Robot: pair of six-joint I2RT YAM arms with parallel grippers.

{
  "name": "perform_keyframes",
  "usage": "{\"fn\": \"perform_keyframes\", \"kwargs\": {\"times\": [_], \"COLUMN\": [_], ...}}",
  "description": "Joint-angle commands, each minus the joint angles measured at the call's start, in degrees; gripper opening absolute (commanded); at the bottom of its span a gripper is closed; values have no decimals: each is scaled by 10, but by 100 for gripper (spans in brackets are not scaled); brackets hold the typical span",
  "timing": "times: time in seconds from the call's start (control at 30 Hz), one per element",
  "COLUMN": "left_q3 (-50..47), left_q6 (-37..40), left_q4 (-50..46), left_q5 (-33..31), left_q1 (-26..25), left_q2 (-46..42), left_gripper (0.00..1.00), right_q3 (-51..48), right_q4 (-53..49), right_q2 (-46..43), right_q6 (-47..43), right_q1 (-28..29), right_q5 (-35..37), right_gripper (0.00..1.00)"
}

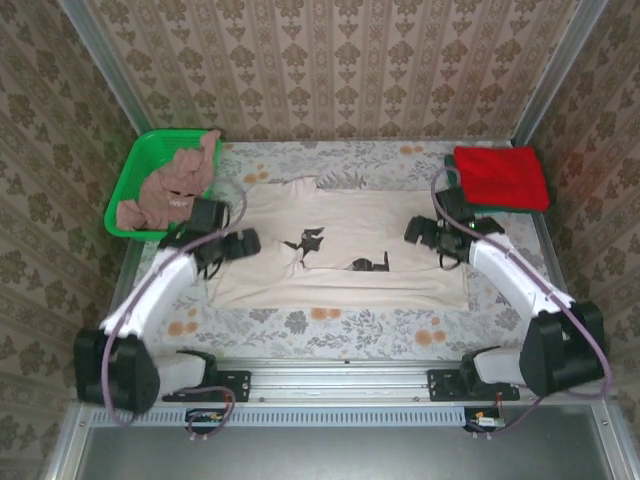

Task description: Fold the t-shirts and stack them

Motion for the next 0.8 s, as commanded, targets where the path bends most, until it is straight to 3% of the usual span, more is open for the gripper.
{"fn": "perform_keyframes", "kwargs": {"times": [0.0,0.1,0.23,0.4,0.6,0.77], "left_q3": [127,302,559,771,794,739], "left_q6": [73,106,145,160,171,155], "left_q4": [51,24,-60,-130,-128,-109], "left_q5": [-4,21,21,38,64,81], "left_q1": [-10,-2,-3,-1,0,21], "left_q2": [130,281,484,657,718,713], "left_gripper": [100,99,92,92,92,79], "right_q3": [74,155,271,373,450,505], "right_q4": [-19,-37,-68,-79,-102,-123], "right_q2": [78,163,282,390,465,512], "right_q6": [-61,-87,-113,-132,-136,-136], "right_q1": [-25,-57,-83,-90,-89,-90], "right_q5": [68,60,57,16,22,49], "right_gripper": [96,93,89,84,78,78]}}
